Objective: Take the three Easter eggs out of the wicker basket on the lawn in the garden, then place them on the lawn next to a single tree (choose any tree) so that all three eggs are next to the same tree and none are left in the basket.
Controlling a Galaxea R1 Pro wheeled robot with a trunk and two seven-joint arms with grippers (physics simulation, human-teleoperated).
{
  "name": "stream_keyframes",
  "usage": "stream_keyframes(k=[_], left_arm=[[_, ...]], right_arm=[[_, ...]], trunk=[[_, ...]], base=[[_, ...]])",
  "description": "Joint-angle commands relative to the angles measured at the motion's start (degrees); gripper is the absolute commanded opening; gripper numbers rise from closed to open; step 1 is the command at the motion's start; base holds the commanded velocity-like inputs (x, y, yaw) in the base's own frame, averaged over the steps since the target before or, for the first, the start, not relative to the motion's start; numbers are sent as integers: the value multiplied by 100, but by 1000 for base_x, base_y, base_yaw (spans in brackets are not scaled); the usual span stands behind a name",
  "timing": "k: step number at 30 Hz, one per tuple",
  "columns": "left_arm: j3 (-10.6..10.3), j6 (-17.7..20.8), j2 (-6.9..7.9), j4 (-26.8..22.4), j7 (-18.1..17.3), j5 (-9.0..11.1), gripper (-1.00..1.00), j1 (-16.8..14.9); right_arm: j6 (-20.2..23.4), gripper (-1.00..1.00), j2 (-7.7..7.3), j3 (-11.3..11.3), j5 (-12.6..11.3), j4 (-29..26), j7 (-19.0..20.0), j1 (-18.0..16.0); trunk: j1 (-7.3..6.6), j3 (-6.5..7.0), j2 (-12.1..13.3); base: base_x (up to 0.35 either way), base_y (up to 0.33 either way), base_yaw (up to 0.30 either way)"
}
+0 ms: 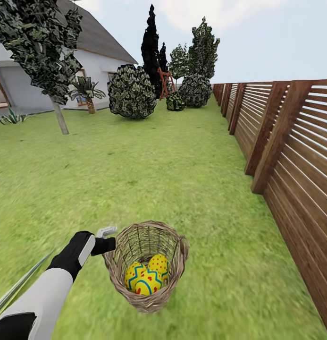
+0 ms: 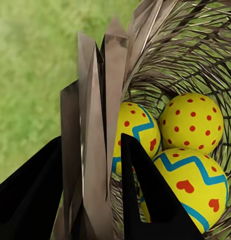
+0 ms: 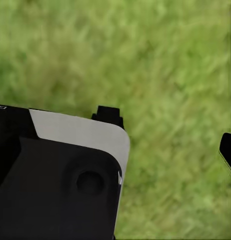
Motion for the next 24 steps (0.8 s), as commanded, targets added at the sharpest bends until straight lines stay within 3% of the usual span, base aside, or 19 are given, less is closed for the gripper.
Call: stream_keyframes(k=[1,24], left_arm=[[23,30,-3,-7,-19,57,-100,-4],[25,31,0,-7,-19,57,-100,-4]], right_arm=[[-31,100,-3,-49,39,13,18,-6],[-26,100,-3,-49,39,13,13,-6]], trunk=[[3,-5,-3],[3,-5,-3]], base=[[325,0,0],[325,0,0]])
